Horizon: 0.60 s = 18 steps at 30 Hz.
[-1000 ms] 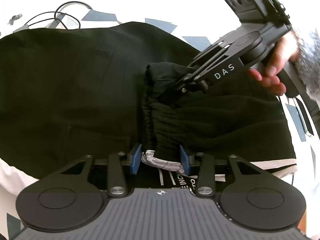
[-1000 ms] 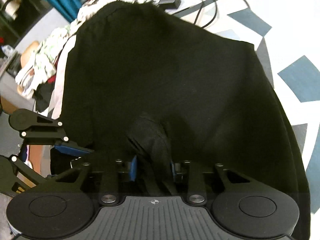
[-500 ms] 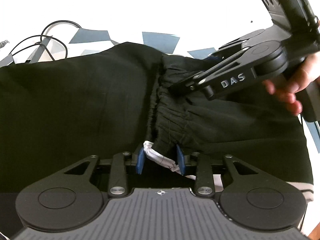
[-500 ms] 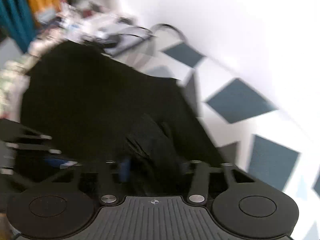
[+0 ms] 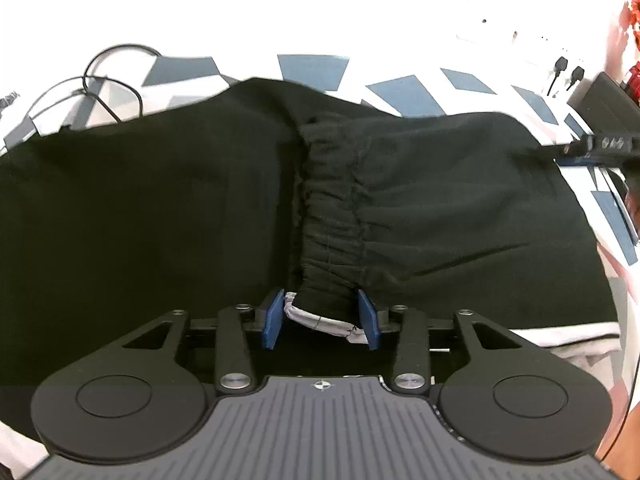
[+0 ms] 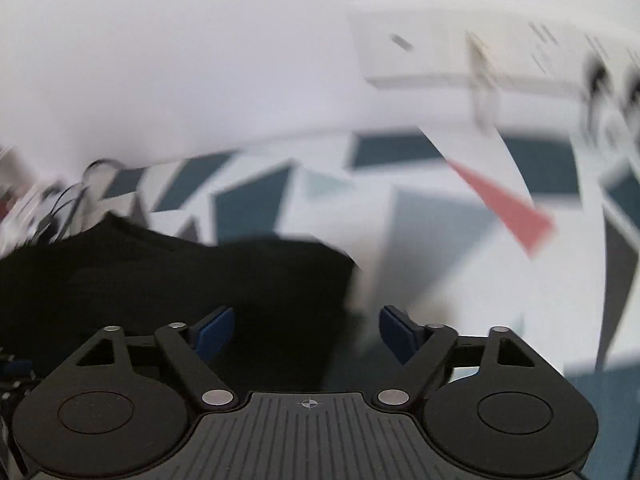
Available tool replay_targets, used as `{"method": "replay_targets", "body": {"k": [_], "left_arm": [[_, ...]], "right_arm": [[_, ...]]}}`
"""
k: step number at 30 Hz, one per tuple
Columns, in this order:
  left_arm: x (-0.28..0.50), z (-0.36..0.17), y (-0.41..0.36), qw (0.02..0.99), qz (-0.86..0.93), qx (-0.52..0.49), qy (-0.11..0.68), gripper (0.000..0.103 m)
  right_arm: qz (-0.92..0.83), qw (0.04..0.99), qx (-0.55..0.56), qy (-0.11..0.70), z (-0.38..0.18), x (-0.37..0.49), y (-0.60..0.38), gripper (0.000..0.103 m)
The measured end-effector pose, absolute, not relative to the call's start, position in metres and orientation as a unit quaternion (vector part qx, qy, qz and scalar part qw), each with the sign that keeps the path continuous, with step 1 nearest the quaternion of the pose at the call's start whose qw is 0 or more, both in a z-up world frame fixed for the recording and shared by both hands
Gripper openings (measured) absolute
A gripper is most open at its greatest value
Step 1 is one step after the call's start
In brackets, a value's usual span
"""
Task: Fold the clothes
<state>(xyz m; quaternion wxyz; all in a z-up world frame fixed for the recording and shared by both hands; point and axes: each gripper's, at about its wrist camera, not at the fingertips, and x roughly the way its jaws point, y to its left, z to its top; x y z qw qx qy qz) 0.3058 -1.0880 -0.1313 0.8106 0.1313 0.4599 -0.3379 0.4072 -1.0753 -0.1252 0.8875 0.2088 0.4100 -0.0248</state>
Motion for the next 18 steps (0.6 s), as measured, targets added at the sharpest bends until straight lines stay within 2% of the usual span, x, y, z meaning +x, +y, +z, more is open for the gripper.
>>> {"method": "replay_targets", "body": {"k": [2, 3, 4, 6, 7, 9, 11, 13, 16, 18], "left_arm": [[0.300, -0.121, -1.094, 0.820, -0.337, 0.138, 0.442, 0.042], [0.297, -0.115, -1.097, 0.825, -0.336, 0.141, 0.433, 0.042], [0.294, -0.110, -1.100, 0.829, -0.335, 0.144, 0.423, 0.042], [0.289, -0.107, -1.109, 0.832, -0.340, 0.153, 0.411, 0.043], [0.287, -0.105, -1.113, 0.833, -0.342, 0.158, 0.405, 0.044], [0.285, -0.109, -1.118, 0.833, -0.337, 0.167, 0.406, 0.044], [0.287, -0.116, -1.115, 0.830, -0.327, 0.168, 0.419, 0.045], [0.290, -0.124, -1.111, 0.828, -0.316, 0.169, 0.432, 0.046], [0.294, -0.132, -1.103, 0.826, -0.302, 0.163, 0.448, 0.047], [0.294, -0.126, -1.092, 0.831, -0.295, 0.151, 0.446, 0.048]], "right_arm": [[-0.023, 0.880, 0.255, 0.400, -0.137, 0.404, -1.085, 0.054], [-0.024, 0.880, 0.258, 0.398, -0.139, 0.406, -1.084, 0.035], [-0.024, 0.880, 0.261, 0.396, -0.140, 0.409, -1.083, 0.022], [-0.026, 0.881, 0.264, 0.392, -0.143, 0.414, -1.082, 0.013], [-0.031, 0.884, 0.254, 0.390, -0.142, 0.417, -1.080, 0.012], [-0.041, 0.890, 0.238, 0.387, -0.141, 0.423, -1.079, 0.012], [-0.051, 0.892, 0.229, 0.386, -0.138, 0.424, -1.079, 0.016], [-0.060, 0.894, 0.215, 0.389, -0.129, 0.415, -1.077, 0.045], [-0.037, 0.894, 0.221, 0.388, -0.115, 0.386, -1.068, 0.061], [-0.022, 0.883, 0.241, 0.401, -0.114, 0.363, -1.061, 0.062]]}}
